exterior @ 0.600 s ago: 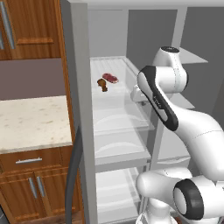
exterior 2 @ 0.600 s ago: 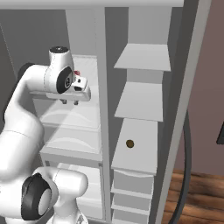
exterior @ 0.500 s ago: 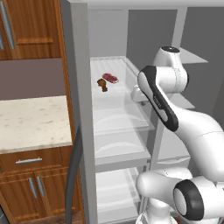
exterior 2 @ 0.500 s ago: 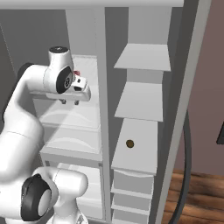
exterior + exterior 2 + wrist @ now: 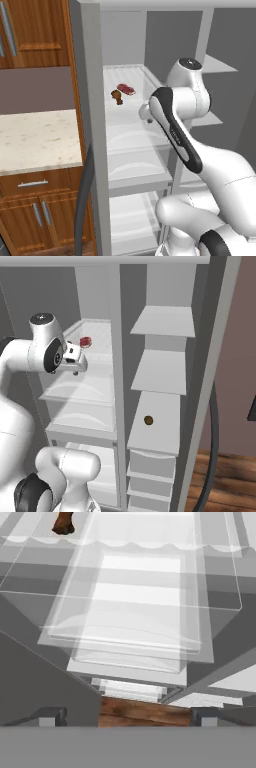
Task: There's a chicken drumstick in the fridge that needs to be moved to the freezer for freezing. Pick up the chicken drumstick from the fridge, place it on any shelf in the freezer, and close the fridge and freezer doors when done.
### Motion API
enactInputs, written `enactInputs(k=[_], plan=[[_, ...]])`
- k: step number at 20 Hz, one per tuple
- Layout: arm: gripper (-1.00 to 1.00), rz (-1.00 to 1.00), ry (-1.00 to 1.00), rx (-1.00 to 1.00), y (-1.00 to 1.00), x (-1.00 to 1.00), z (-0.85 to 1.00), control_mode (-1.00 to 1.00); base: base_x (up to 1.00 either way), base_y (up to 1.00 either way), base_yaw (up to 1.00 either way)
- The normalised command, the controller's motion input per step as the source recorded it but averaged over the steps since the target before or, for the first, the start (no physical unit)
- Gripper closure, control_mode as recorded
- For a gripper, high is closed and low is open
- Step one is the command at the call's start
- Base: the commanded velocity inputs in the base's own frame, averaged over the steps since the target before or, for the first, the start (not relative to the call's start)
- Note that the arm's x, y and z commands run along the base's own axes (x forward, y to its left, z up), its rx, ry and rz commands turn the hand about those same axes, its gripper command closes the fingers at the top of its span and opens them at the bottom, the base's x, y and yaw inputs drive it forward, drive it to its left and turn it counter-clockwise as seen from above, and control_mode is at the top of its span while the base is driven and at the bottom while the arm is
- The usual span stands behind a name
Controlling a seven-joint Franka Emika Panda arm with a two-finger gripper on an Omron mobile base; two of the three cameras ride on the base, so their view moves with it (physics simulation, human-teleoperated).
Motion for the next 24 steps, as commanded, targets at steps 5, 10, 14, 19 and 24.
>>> enactInputs(k=[5, 10, 14, 19, 24], plan=[[-1.00, 0.03, -0.19, 0.00, 0.21, 0.01, 0.45, -1.00, 0.00, 0.00, 0.00], [-1.00, 0.00, -0.01, 0.00, 0.28, 0.13, 0.29, -1.00, 0.00, 0.00, 0.00], [-1.00, 0.00, 0.03, 0.00, 0.40, 0.32, 0.07, -1.00, 0.00, 0.00, 0.00], [-1.00, 0.00, 0.00, 0.00, 0.31, 0.49, 0.00, -1.00, 0.00, 0.00, 0.00], [-1.00, 0.00, 0.00, 0.00, 0.17, 0.62, 0.00, -1.00, 0.00, 0.00, 0.00]])
